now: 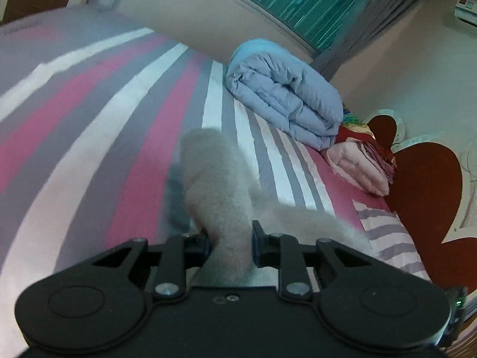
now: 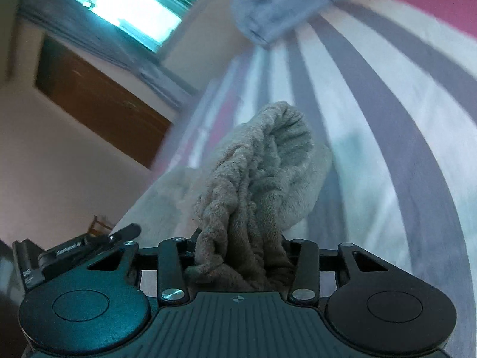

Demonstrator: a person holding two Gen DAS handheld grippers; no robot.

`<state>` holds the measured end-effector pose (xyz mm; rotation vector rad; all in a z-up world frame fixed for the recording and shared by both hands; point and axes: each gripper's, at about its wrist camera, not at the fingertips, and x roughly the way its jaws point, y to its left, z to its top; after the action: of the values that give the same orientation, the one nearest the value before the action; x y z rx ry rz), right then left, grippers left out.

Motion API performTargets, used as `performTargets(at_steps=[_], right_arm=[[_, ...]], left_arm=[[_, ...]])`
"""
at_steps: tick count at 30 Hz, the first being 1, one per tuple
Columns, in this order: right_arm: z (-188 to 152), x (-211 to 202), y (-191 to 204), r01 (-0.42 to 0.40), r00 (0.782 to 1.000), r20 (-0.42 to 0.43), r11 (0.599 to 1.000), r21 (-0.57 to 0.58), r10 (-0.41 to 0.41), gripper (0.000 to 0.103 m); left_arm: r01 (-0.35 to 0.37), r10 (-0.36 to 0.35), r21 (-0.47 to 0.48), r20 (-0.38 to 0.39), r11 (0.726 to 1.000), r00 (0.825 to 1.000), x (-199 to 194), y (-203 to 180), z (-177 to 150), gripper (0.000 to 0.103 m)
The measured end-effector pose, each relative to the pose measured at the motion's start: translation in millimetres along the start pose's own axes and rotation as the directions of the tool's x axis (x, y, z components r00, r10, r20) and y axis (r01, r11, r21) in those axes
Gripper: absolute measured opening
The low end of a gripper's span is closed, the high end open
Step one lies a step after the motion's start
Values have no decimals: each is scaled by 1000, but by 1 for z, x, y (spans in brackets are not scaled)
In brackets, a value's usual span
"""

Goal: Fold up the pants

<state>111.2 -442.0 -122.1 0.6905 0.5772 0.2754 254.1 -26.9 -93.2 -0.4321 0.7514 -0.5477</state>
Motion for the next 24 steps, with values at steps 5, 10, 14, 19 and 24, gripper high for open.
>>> performTargets(at_steps=[5,10,14,19,24], right_arm=[[20,15,-16,42,999,-28,999,17,-41,47],[-4,42,-42,210,968,-141,978,1,-207,58],[0,16,-18,249,965,-57,964,-89,-255,60],[15,6,37,279,959,132,925,-258,-252,76],[40,72,57,260,966,85,915,-307,-246,76]], left_arm=[[-102,103,14,-181,995,978,47,28,-27,15],[-141,131,-25,-229,990,964,49,47,-54,30],[-152,158,47,-154,987,975,21,37,-32,27],[-81,102,120,-179,989,979,52,3,1,27],[-121,140,90,-248,989,959,134,-3,19,27]])
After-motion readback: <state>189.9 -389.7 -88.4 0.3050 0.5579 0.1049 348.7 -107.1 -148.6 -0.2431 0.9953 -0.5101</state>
